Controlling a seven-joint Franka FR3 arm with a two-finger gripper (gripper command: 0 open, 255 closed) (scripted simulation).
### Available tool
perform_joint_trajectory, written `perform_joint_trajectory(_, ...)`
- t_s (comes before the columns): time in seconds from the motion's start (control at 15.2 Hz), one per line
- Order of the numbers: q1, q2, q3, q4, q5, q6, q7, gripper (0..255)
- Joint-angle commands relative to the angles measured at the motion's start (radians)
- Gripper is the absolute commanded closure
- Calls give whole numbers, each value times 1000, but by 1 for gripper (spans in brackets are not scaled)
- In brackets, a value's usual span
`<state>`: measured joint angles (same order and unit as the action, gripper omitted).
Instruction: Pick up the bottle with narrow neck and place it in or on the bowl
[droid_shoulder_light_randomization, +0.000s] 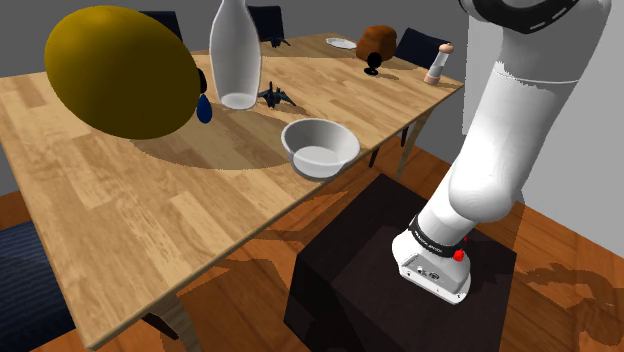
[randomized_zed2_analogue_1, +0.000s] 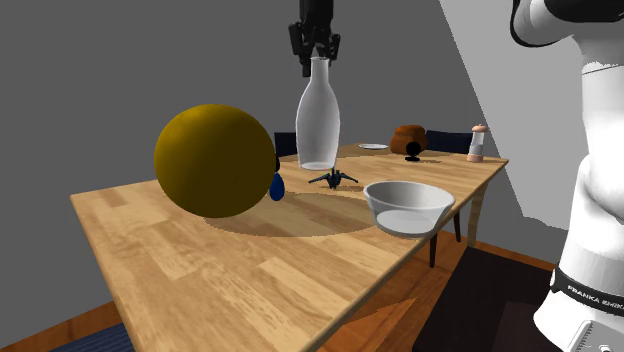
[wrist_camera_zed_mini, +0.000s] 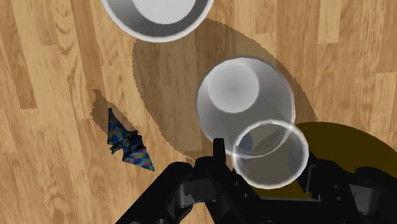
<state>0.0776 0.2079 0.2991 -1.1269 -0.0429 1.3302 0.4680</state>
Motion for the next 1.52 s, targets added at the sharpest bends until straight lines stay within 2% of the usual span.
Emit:
perform_joint_trajectory(0.0,6,24,1,64,-8,-41,3,255)
perform_joint_trajectory(0.13,16,54,3,135,-18,-83,7,255)
perform_joint_trajectory(0.4,-34,-105,-11,-14,33,-88,-33,255)
perform_joint_trajectory(0.66,-68,-237,-36,-107,72,-122,-77,255)
perform_joint_trajectory(0.99,-97,-373,-78,-172,104,-191,-135,255)
perform_joint_trajectory(1.32,-115,-481,-126,-190,119,-282,-193,255)
perform_joint_trajectory(1.45,-116,-499,-130,-221,121,-269,-198,255)
